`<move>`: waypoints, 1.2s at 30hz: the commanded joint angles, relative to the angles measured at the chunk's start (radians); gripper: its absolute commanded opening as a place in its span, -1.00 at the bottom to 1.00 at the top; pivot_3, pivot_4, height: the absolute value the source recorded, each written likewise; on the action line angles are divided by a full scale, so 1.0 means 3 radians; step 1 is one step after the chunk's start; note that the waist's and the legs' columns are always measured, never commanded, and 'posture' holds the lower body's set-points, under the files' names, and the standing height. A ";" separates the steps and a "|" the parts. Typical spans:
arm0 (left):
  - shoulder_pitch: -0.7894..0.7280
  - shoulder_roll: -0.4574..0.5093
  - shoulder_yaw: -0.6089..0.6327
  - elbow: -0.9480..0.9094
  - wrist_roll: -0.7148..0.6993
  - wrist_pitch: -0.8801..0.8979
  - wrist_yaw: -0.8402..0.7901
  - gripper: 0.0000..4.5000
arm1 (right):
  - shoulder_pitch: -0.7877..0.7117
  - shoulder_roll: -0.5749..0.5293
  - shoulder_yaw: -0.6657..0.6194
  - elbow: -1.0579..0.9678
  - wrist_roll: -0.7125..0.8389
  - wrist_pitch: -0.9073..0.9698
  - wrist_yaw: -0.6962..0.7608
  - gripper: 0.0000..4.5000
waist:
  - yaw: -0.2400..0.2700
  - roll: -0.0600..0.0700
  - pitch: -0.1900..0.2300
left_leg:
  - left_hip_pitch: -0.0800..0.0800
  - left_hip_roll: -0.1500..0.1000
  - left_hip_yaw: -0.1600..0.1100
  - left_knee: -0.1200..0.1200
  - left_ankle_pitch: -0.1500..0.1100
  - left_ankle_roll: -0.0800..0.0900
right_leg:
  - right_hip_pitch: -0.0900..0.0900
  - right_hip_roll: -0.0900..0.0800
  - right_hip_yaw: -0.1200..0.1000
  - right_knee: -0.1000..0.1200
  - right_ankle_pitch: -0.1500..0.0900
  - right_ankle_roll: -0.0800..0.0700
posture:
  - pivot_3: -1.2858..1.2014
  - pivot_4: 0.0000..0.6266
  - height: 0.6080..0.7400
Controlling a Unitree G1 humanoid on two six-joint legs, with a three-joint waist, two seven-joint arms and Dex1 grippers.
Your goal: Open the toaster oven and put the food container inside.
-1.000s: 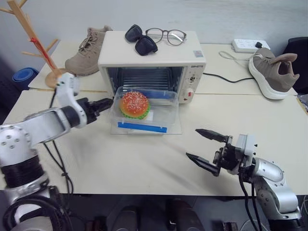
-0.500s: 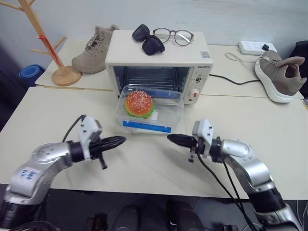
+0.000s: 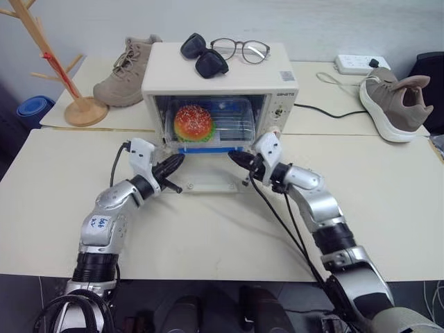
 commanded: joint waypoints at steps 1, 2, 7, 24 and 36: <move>-0.0186 -0.0126 0.0094 0.0116 0.0120 -0.0244 0.0145 -1.00 | -0.0286 0.0207 -0.0169 0.0339 -0.0058 -0.0206 -0.0382 -0.98 | -0.0001 0.0000 0.0000 | -0.0007 0.0000 0.0000 0.0004 0.0001 -0.0002 | -0.0008 0.0000 0.0001 0.0020 0.0000 0.0000 | 0.03 -0.52 1.00; -0.0231 -0.0162 0.0096 0.0165 0.0150 -0.0285 0.0168 -1.00 | -0.0350 0.0248 -0.0185 0.0442 -0.0092 -0.0259 -0.0470 -0.98 | -0.0001 0.0000 0.0000 | -0.0007 0.0000 0.0001 0.0005 0.0002 -0.0003 | -0.0009 0.0000 0.0000 0.0020 0.0000 0.0000 | 0.03 -0.52 1.00; -0.0129 -0.0084 0.0101 -0.0061 0.0048 -0.0257 -0.0137 -1.00 | -0.0213 0.0281 -0.0122 0.0053 0.0140 0.0060 -0.0133 -0.98 | -0.0016 0.0000 0.0000 | -0.0010 -0.0001 0.0002 0.0005 0.0001 -0.0002 | -0.0009 -0.0001 0.0000 0.0018 0.0000 0.0001 | 0.03 -0.52 1.00; 0.1669 0.1550 0.1181 -0.0666 -0.0778 -0.0477 -0.2814 0.99 | 0.0457 -0.1025 -0.0216 0.0513 0.0171 -0.0519 0.1498 -1.00 | -0.0076 0.0005 0.0003 | 0.0002 0.0002 0.0002 -0.0005 -0.0020 0.0031 | 0.0001 -0.0010 0.0000 -0.0007 -0.0004 -0.0007 | 0.03 -0.52 1.00; 0.1544 0.1245 0.1300 -0.0841 -0.0897 -0.0385 -0.2304 0.99 | 0.0312 -0.0170 -0.0510 0.0589 0.0720 -0.0997 0.1748 -1.00 | -0.0102 0.0005 0.0003 | 0.0003 0.0008 0.0004 -0.0005 -0.0013 0.0015 | 0.0001 -0.0004 0.0002 -0.0004 -0.0003 -0.0005 | 0.03 -0.52 1.00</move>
